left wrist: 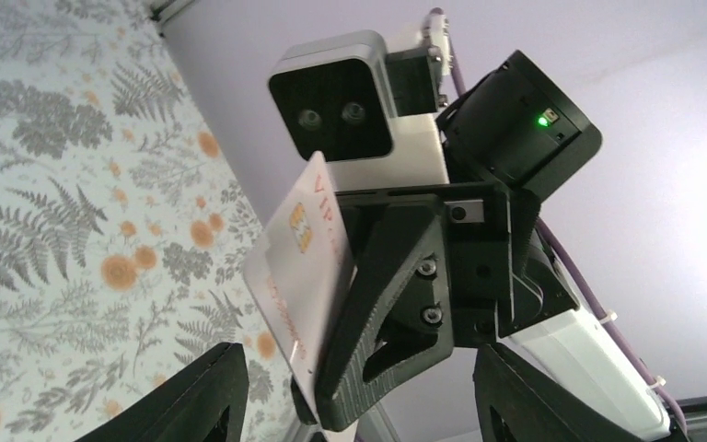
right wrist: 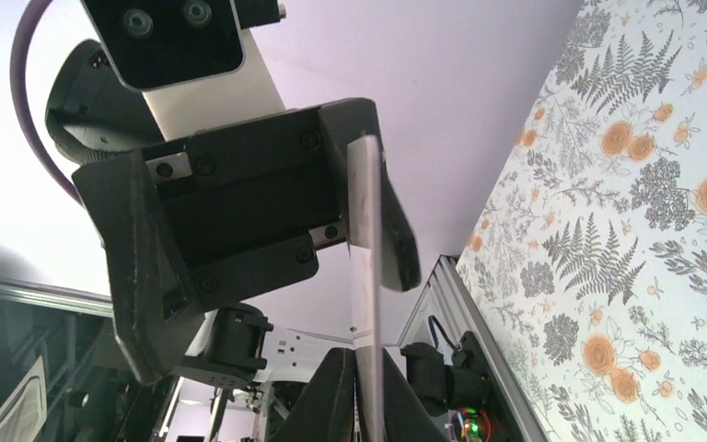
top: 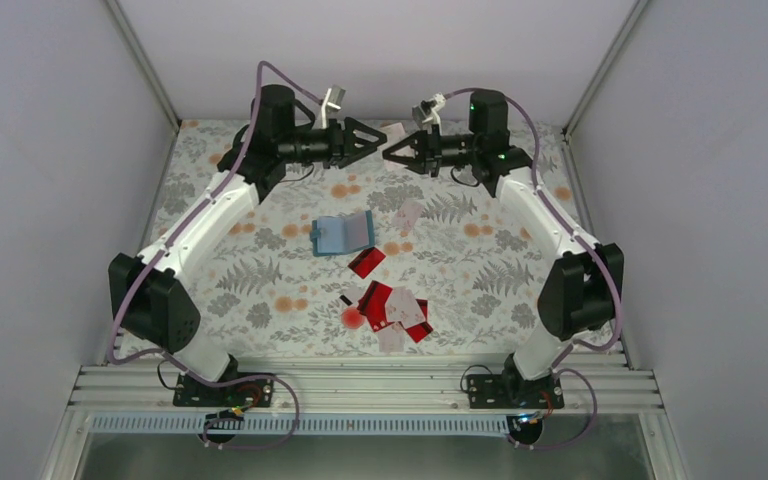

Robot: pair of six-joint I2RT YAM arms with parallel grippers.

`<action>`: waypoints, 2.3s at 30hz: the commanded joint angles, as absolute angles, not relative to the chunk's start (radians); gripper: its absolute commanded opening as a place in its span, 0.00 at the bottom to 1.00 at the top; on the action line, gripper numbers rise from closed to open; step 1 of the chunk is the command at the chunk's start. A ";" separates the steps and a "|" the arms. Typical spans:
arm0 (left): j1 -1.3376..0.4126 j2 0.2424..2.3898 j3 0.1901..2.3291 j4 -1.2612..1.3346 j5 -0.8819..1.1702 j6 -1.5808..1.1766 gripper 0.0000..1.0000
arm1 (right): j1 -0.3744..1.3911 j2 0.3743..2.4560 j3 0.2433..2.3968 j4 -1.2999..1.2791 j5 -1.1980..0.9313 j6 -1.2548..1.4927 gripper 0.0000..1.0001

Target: Put the credit cards into the card holder

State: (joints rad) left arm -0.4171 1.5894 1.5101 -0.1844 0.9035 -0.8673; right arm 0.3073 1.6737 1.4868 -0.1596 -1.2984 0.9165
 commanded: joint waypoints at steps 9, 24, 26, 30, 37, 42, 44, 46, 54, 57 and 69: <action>-0.417 1.600 1.471 0.017 0.900 -0.990 0.51 | 0.306 1.710 1.551 -0.122 -1.304 0.971 0.04; -0.419 1.638 1.463 0.066 0.894 -1.018 0.40 | 0.306 1.732 1.592 -0.118 -1.312 0.982 0.04; -0.419 1.643 1.464 0.073 0.889 -1.023 0.37 | 0.306 1.735 1.595 -0.118 -1.314 0.982 0.04; -0.425 1.653 1.466 0.080 0.881 -1.033 0.31 | 0.305 1.742 1.601 -0.121 -1.317 0.979 0.04; -0.431 1.665 1.473 0.088 0.857 -1.048 0.13 | 0.305 1.748 1.609 -0.134 -1.326 0.963 0.04; -0.432 1.673 1.476 0.093 0.849 -1.058 0.03 | 0.306 1.747 1.608 -0.146 -1.331 0.946 0.04; -0.433 1.677 1.475 0.095 0.848 -1.061 0.02 | 0.305 1.747 1.610 -0.146 -1.335 0.942 0.04; -0.435 1.678 1.473 0.104 0.848 -1.066 0.02 | 0.306 1.747 1.613 -0.147 -1.339 0.939 0.04; -0.418 1.677 1.491 0.074 0.851 -1.056 0.02 | 0.305 1.766 1.693 -0.340 -1.308 0.790 0.64; -0.391 1.668 1.520 -0.007 0.854 -1.007 0.02 | 0.304 1.762 1.693 -0.429 -1.282 0.716 0.95; -0.257 1.569 1.422 -0.547 0.728 -0.557 0.02 | 0.312 1.705 1.521 -0.613 -1.052 0.502 0.97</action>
